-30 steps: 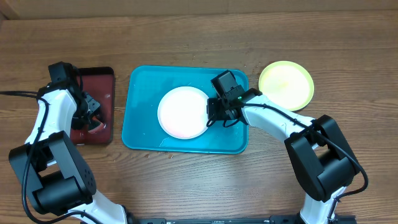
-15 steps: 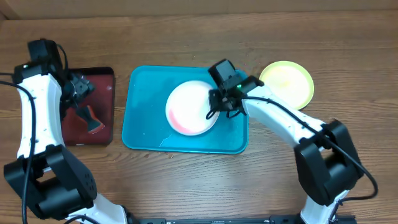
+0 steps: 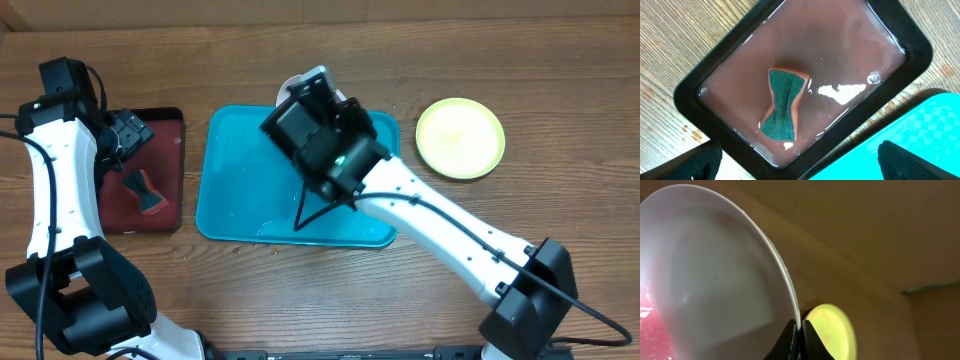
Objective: Clean dirty plates on tray and stack at the side
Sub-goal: 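Lift the pink-white plate with the right gripper and stack it on the yellow plate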
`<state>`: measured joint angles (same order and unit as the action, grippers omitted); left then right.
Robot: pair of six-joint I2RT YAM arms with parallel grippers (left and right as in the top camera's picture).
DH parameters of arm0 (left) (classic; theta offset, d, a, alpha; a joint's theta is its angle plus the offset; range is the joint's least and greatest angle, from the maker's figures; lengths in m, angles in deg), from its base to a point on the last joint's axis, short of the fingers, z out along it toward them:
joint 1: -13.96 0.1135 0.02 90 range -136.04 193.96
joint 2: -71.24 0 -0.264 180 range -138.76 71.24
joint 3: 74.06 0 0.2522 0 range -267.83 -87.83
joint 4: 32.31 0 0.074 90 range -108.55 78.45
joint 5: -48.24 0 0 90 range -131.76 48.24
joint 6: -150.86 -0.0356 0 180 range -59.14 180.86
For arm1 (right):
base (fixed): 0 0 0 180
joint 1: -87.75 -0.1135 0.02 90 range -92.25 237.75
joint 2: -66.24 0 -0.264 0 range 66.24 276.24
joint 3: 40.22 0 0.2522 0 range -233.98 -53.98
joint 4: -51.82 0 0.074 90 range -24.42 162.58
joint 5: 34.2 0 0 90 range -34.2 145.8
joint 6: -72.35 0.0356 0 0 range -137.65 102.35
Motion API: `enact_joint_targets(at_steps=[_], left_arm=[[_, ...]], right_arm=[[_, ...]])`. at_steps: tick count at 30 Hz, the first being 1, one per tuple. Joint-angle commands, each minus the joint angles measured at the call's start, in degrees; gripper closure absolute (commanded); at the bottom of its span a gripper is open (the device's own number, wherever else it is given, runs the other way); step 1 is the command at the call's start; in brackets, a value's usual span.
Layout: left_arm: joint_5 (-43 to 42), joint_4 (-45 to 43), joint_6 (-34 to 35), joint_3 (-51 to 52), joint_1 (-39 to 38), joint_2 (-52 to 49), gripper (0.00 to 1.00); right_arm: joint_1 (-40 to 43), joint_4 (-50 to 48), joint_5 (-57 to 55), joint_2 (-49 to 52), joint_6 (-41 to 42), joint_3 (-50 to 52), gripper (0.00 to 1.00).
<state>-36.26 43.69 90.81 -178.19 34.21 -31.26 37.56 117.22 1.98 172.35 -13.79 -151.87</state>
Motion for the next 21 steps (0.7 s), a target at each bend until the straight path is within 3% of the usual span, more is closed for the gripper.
enact_joint_targets(at_steps=[1, 7, 12, 17, 21], left_arm=[[-0.63, 0.13, 0.48, -0.66, -0.02, 0.61, 0.00], [-0.63, 0.13, 0.48, -0.66, -0.02, 0.61, 0.00], [-0.63, 0.13, 0.48, -0.66, -0.02, 0.61, 0.00], [-0.63, 0.13, 0.48, -0.66, -0.02, 0.61, 0.00], [-0.63, 0.13, 0.48, -0.66, -0.02, 0.61, 0.00]], right_arm=[[-2.91, -2.84, -13.94, -1.49, -7.63, -1.31, 0.96], [-8.00, -10.32, -19.89, -1.49, -22.53, -1.31, 0.96], [-9.86, -11.13, -20.02, -1.49, -24.59, -1.29, 0.96], [-6.78, -8.37, -15.28, -1.49, -16.70, -1.29, 0.96], [1.44, -0.76, 1.70, -1.49, -3.74, -1.31, 0.96]])
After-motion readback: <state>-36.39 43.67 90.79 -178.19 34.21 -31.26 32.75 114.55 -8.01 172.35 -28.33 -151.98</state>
